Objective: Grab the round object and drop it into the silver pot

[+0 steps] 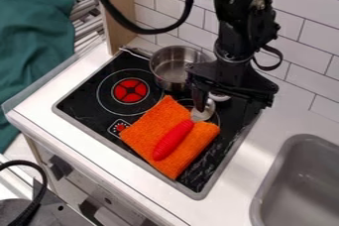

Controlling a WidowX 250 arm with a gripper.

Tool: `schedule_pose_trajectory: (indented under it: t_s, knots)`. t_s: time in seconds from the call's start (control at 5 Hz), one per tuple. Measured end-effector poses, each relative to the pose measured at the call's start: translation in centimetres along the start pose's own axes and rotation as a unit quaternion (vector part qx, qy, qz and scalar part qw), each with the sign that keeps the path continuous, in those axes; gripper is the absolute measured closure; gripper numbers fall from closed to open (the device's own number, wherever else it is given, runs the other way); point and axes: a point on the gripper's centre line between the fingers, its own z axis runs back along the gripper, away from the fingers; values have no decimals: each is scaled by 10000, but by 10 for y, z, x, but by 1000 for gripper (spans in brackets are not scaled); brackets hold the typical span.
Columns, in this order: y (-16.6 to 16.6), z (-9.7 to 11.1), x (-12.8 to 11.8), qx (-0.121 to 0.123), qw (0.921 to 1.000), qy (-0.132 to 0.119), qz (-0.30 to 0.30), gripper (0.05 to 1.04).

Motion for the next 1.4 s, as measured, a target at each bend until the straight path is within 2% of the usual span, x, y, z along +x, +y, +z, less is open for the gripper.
schedule_pose_trajectory:
  t_s: [0.2,0.6,0.8,1.0,1.4]
  knots:
    - [1,-10,-6,51,9998,167,-25,82]
    - [2,-56,37,-136,9987,366,-320,82]
    - [6,-72,59,-170,9982,391,-420,82]
    - [18,-70,74,-112,9989,290,-339,82]
    - [35,-74,65,-6,9991,385,-199,82]
